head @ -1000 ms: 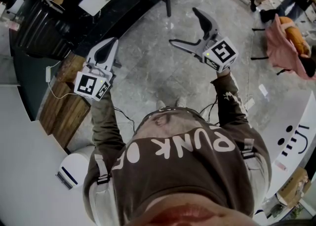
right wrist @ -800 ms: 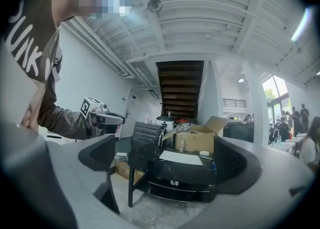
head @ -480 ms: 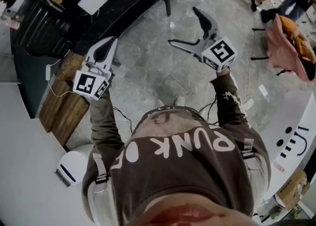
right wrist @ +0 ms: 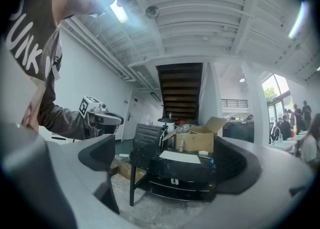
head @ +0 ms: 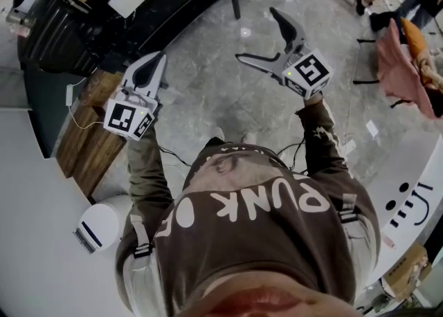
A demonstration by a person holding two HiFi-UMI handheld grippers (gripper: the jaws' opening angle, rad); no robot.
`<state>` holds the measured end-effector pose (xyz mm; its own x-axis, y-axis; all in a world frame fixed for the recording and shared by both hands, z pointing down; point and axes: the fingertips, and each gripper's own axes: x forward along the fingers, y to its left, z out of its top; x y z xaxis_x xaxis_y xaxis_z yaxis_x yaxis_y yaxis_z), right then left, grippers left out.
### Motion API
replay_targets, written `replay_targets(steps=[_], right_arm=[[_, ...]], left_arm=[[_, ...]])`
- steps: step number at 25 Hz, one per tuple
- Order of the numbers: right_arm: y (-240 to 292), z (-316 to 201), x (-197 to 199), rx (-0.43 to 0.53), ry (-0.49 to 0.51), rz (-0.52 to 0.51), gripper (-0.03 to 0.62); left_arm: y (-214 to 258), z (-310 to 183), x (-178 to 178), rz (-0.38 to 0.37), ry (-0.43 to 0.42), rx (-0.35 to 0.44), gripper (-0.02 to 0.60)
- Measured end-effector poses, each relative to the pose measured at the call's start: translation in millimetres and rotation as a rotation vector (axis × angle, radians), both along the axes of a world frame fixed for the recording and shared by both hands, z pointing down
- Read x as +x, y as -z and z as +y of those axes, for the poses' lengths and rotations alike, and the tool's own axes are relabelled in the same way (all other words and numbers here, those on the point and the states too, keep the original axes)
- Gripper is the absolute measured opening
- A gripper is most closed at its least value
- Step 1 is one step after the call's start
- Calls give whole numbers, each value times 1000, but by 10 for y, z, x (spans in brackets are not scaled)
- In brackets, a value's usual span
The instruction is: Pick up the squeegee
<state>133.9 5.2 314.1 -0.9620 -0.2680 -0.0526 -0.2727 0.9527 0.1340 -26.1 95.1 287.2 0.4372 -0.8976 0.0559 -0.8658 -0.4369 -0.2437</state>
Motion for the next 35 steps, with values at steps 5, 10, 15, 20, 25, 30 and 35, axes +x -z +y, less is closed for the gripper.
replay_targets(steps=[5,10,15,20,25,30,35], right_arm=[[-25,-62,79,-4,-3,-11,594],[-45,-183,79,-2,-7,-16,594],[-82,-398,-27,-5,-23,-12,594],[-137,-686,-190,-15,-35,-2,594],[-211,-1037,-445,-23,-47,27,595],[-261,-1411,-770,-33,-59,45,595],[-297,-1755,-1144,-56,-71,61,594]], left_arm=[[-15,-65,80,-6,1,0,2],[-22,-174,79,-9,0,1,2],[-59,-368,-43,-3,-7,5,2],[-113,-686,-222,10,-16,5,2],[-197,-1057,-488,33,-23,-3,2],[-263,-1431,-842,48,-25,-19,2],[-274,-1791,-1223,62,-36,-37,2]])
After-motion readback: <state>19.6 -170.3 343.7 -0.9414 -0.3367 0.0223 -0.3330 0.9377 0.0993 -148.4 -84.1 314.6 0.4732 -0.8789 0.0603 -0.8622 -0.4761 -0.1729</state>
